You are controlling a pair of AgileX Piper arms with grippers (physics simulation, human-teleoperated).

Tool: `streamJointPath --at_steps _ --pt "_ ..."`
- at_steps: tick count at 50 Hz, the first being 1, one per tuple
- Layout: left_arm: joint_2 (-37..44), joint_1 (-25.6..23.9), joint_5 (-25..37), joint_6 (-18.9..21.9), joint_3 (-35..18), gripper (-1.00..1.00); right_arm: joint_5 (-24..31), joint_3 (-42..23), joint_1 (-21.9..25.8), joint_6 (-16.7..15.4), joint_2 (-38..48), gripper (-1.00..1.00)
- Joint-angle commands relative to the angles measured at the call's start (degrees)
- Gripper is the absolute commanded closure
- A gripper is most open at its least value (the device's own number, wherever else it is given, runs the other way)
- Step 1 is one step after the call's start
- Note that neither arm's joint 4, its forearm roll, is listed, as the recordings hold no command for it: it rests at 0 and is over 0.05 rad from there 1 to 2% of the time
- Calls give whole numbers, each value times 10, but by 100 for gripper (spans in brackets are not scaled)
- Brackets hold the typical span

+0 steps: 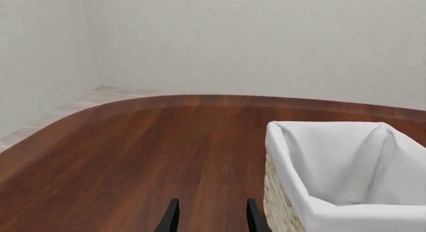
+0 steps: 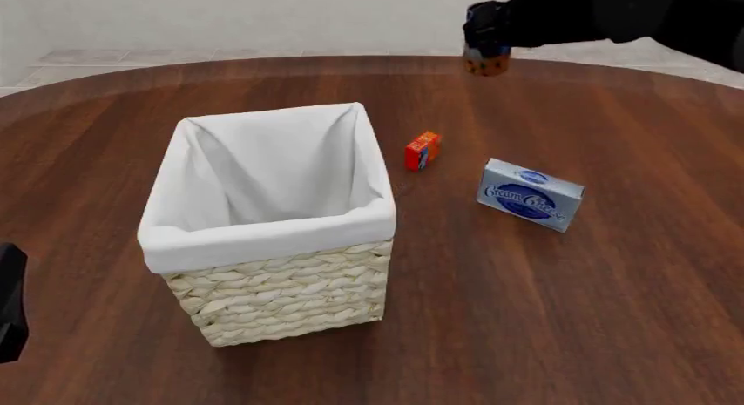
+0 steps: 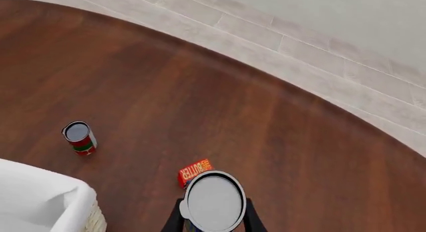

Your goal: Pick up the alphabet soup and put it in the basket.

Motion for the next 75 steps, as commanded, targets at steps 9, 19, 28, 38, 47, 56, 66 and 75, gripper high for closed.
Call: streamJointPath --at_steps 9,19,28,38,47,56,66,75 --pt "12 -1 -11 1 1 -100 13 -32 68 9 6 100" --pt "12 -2 -9 1 -3 -100 14 -27 108 4 2 100" --pt "3 -1 4 0 -8 -100 16 -28 141 12 -4 100" --pt "-1 0 18 0 -19 -100 15 -43 171 16 10 100" --pt "-2 5 26 1 -28 -100 7 -47 205 23 29 100" --pt "-2 7 29 0 -33 -100 4 -48 239 33 35 100" --pt "-3 9 31 -1 -35 -100 -18 -30 266 47 44 100" --pt "-3 9 34 -1 -39 -100 -37 -17 285 63 55 100"
